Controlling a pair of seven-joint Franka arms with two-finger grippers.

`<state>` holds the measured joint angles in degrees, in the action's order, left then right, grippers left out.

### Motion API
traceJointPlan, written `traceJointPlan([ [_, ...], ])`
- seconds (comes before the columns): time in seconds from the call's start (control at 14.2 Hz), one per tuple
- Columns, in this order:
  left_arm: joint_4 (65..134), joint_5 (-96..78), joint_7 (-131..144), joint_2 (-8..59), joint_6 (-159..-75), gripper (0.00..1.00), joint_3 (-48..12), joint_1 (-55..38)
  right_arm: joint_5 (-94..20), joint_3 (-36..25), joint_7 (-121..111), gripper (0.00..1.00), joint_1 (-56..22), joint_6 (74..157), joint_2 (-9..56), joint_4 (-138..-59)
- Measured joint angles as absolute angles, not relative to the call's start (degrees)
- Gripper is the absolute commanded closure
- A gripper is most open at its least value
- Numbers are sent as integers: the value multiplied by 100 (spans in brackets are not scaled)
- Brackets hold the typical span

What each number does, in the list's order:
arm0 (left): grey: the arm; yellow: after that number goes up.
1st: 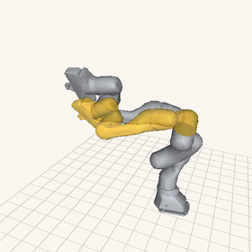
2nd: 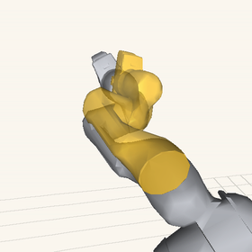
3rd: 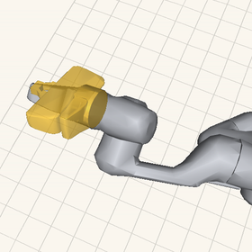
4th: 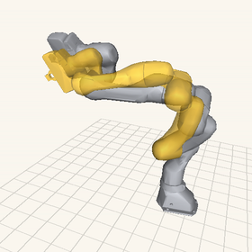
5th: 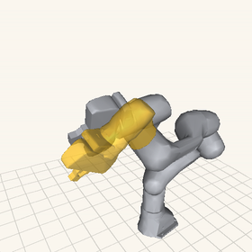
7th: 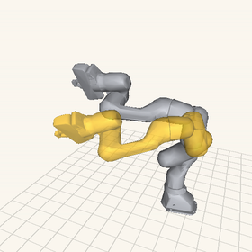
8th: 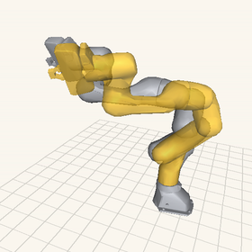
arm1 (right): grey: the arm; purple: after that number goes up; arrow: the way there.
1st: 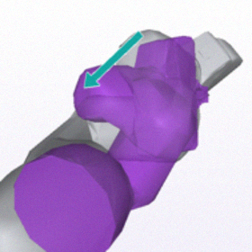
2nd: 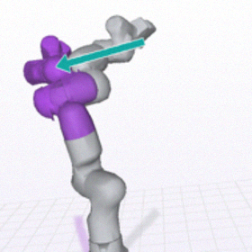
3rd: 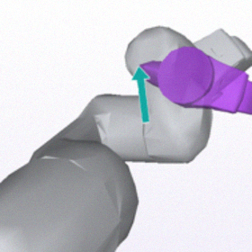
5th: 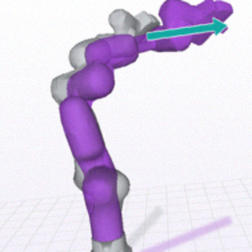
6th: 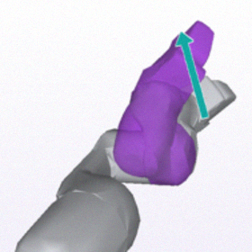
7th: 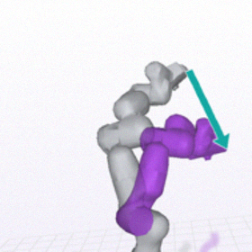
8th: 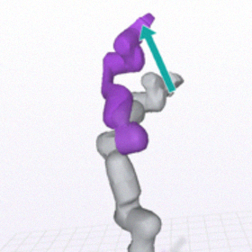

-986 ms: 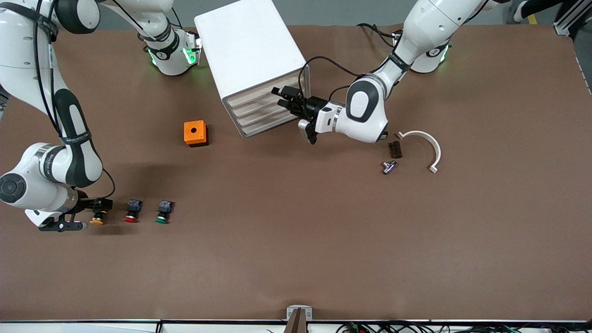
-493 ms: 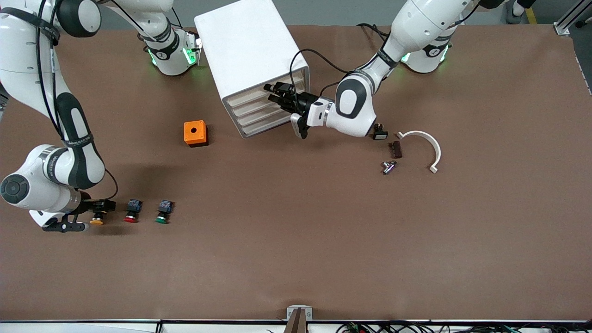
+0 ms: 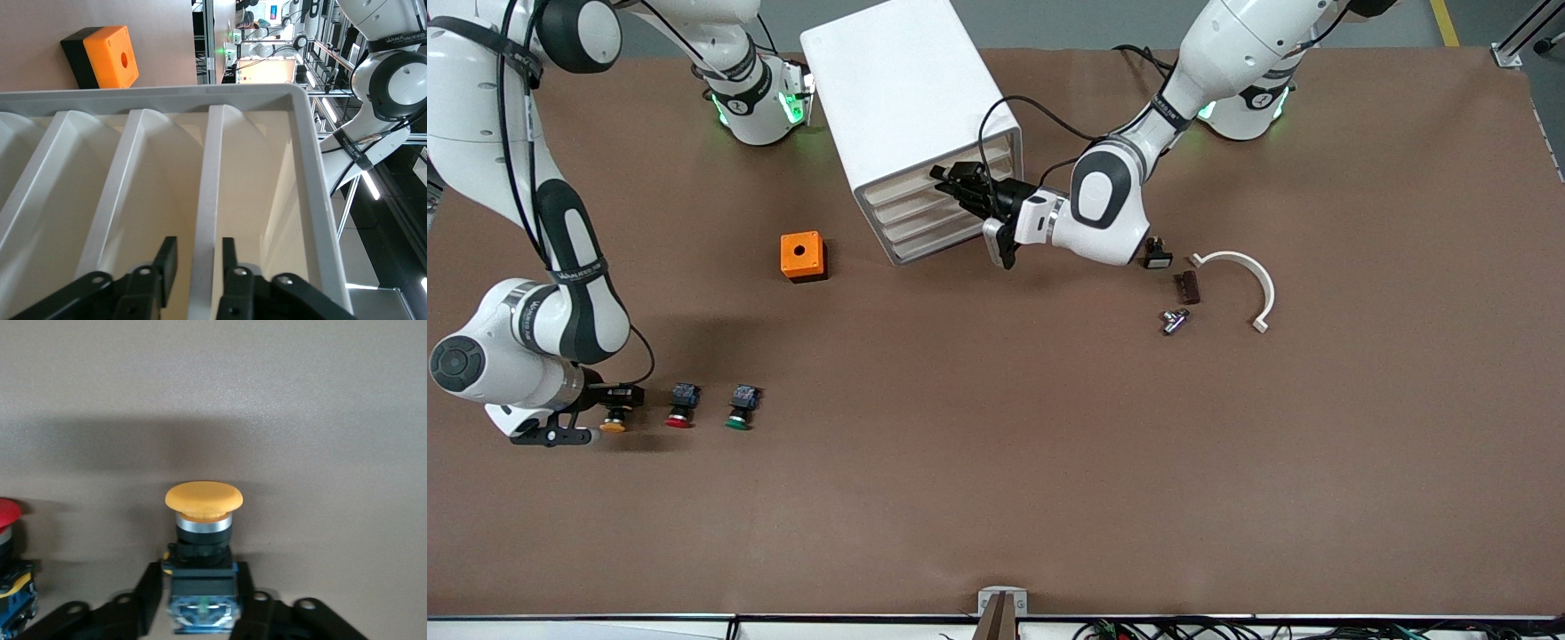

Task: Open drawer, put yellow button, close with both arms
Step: 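Pull the drawer open with the left gripper while the right gripper lifts the button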

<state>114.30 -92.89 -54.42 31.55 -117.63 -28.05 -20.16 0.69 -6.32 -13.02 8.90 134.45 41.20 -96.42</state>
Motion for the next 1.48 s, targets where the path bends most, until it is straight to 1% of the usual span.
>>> traceJointPlan([
  [0.21, 11409, -9347, -5443, 3154, -11763, 77, -2822, -2019, 66, -631, -1301, 64, 890, 13445, 4120, -9622],
  [0.35, 11409, -9363, -5443, 3154, -11763, 85, -2834, -2029, 66, -630, -1301, 63, 890, 13436, 4120, -9584],
  [0.42, 11410, -9363, -5447, 3154, -11776, 87, -2834, -2035, 66, -628, -1301, 63, 890, 13410, 4115, -9558],
  [0.49, 11410, -9363, -5458, 3154, -11788, 95, -2834, -2038, 66, -624, -1301, 63, 890, 13349, 4099, -9529],
  [0.56, 11409, -9364, -5504, 3154, -11794, 98, -2834, -2038, 66, -620, -1301, 63, 890, 13224, 4067, -9496],
  [0.77, 11408, -9364, -5523, 3154, -11798, 98, -2834, -2036, 66, -594, -1301, 64, 886, 12639, 3802, -9407],
  [1.13, 11354, -9363, -5523, 3159, -11799, 98, -2784, -1932, 56, -537, -1227, 65, 757, 11525, 2986, -9369],
  [1.27, 11255, -9363, -5519, 3172, -11802, 98, -2714, -1784, 50, -525, -1005, 65, 648, 11197, 2704, -9369],
  [1.48, 11028, -9296, -5416, 3242, -11803, 96, -2453, -1667, 40, -515, -575, 65, 440, 10703, 2324, -9369],
])
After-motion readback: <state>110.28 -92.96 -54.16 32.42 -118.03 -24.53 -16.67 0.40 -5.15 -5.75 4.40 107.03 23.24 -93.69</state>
